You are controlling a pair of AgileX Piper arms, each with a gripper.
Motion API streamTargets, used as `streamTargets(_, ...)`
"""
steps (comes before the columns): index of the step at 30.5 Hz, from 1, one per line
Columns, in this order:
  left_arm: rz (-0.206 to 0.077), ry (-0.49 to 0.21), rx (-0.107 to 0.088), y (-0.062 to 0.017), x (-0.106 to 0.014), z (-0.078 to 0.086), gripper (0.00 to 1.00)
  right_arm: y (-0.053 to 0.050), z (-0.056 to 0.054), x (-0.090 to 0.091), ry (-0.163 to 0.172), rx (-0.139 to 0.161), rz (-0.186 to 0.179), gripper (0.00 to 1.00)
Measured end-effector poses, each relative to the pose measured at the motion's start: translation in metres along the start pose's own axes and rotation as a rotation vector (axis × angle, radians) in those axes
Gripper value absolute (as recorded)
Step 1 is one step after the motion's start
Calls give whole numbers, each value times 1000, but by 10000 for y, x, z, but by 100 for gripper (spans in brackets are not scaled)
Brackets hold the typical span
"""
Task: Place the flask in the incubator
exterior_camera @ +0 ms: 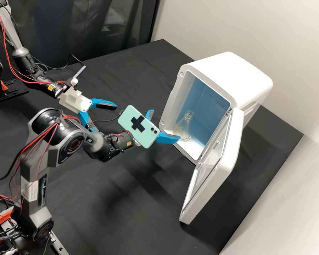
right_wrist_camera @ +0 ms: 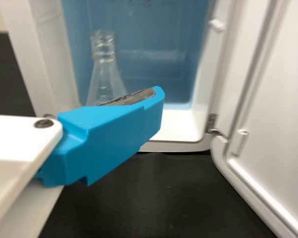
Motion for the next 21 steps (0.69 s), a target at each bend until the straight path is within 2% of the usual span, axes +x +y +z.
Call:
streamTargets(1, 0, 3, 12, -1, 0, 2, 100, 43, 28, -65, 16, 19, 38, 100)
streamTargets(4, 0, 9, 21, -8, -5, 11, 100, 113, 74, -178, 46, 60, 87, 100)
streamTargets(6, -5, 18, 20, -29, -18, 18, 100, 160, 107, -258, 63, 93, 115, 100)
streamTargets(8, -8, 32, 28, -41, -26, 17, 100, 204, 122, -326, 78, 112, 129, 100)
streamTargets(10, -3, 39, 31, -48, -44, 14, 100, 219, 138, -388, 86, 128, 127, 100)
streamTargets(13, 25, 40, 29, -26, -69, 11, 100, 238, 136, -457, 102, 149, 136, 100)
streamTargets(14, 50, 38, 30, -7, -81, 11, 100, 238, 138, -473, 102, 151, 137, 100)
streamTargets(16, 78, 34, 31, 0, -100, 16, 100, 239, 138, -484, 104, 150, 137, 100)
streamTargets(17, 99, 31, 26, 7, -113, 17, 100, 243, 135, -485, 109, 150, 142, 100)
streamTargets(18, 115, 27, 9, 5, -131, 14, 100, 241, 138, -490, 108, 150, 142, 100)
streamTargets(21, 174, 11, -59, 28, -170, 13, 100, 241, 138, -490, 108, 150, 142, 100)
